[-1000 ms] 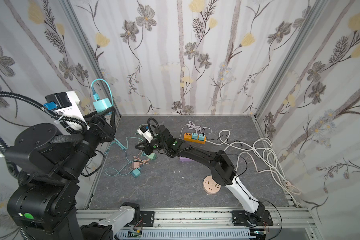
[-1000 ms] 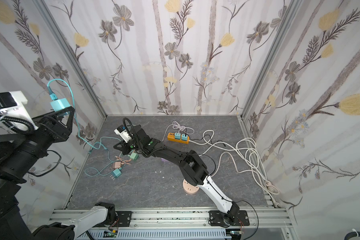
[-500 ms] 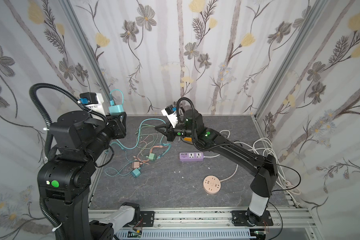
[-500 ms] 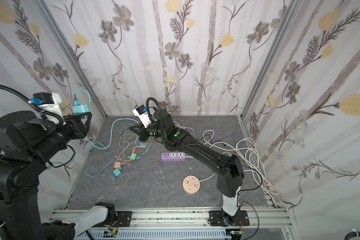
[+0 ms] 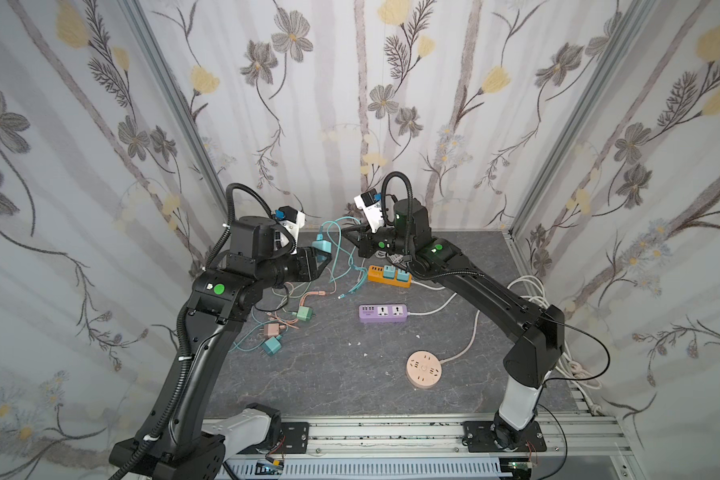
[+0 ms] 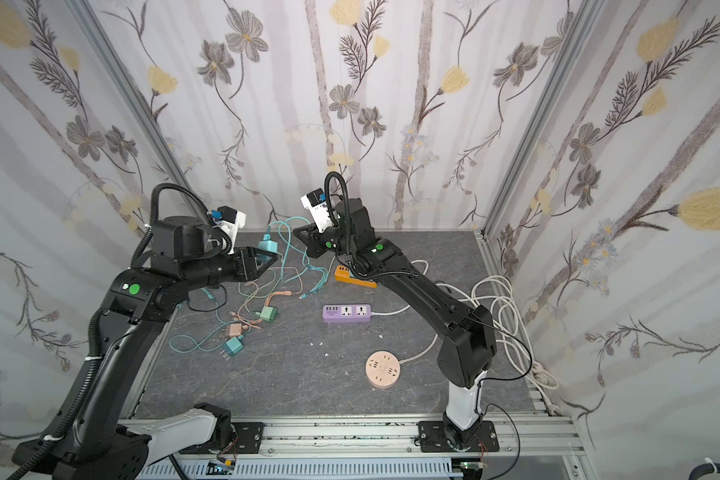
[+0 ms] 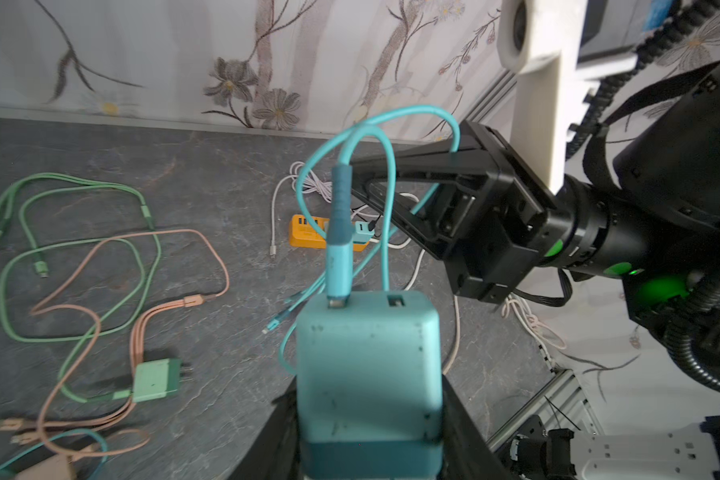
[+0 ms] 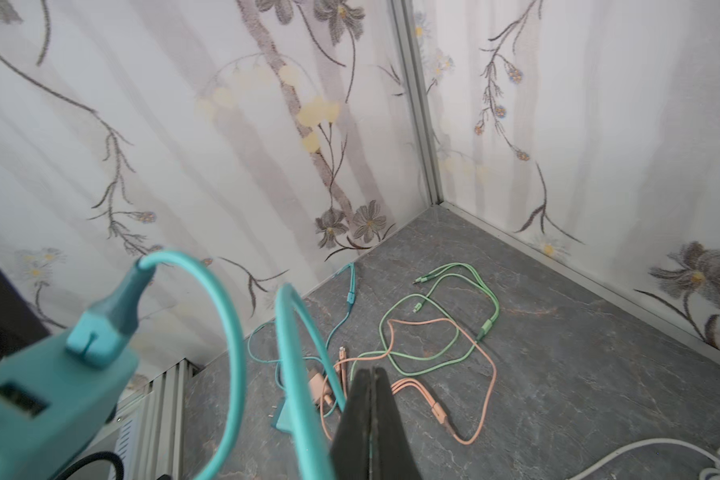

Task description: Insert the plug

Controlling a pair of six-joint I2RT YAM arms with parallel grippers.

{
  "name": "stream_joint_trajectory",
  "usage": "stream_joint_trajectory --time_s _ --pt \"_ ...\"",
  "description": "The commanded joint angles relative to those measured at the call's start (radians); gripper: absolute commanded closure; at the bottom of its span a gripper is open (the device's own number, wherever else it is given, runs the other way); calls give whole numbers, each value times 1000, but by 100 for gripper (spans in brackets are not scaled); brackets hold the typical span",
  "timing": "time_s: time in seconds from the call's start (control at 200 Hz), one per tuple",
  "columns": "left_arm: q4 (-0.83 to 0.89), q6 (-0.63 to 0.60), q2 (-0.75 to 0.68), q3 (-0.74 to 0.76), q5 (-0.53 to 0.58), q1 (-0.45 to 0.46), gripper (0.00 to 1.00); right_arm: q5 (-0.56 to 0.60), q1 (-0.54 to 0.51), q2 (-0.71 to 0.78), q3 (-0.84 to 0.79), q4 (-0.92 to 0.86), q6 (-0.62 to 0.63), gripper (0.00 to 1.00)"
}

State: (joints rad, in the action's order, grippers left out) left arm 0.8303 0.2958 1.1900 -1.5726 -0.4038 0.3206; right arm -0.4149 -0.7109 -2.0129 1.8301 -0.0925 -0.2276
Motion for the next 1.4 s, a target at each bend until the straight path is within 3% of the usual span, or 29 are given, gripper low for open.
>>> stream_joint_trajectory --time_s 0.0,0.13,0.3,0.39,0.455,0.59,0.699,0.794,0.864,1.144,1.394 --pt "-229 94 36 63 51 2 100 79 19 -74 80 14 -38 100" --pt "-326 68 159 45 223 -3 100 87 51 -213 256 46 -82 100" --pt "-337 -47 372 -227 309 -43 100 127 67 -409 559 42 -99 100" --pt "-340 -93 465 -315 383 -47 100 112 72 -497 630 52 -107 100" --pt "-344 -95 518 -318 415 -48 100 71 76 -554 632 27 -102 89" --pt "-344 -96 611 -281 440 -47 100 21 86 -592 624 -238 -31 51" --pt "-338 -92 638 -240 431 -41 100 55 93 -474 452 -314 64 28" --pt "-343 -92 632 -204 415 -29 100 114 101 -315 214 -254 116 21" --pt "-335 -90 636 -198 401 -21 100 138 110 -226 94 -245 134 1" --pt "-289 -96 687 -279 360 9 100 169 122 71 -206 -317 190 1" --pt "-238 -134 736 -332 367 61 100 242 146 323 -456 -300 161 1"
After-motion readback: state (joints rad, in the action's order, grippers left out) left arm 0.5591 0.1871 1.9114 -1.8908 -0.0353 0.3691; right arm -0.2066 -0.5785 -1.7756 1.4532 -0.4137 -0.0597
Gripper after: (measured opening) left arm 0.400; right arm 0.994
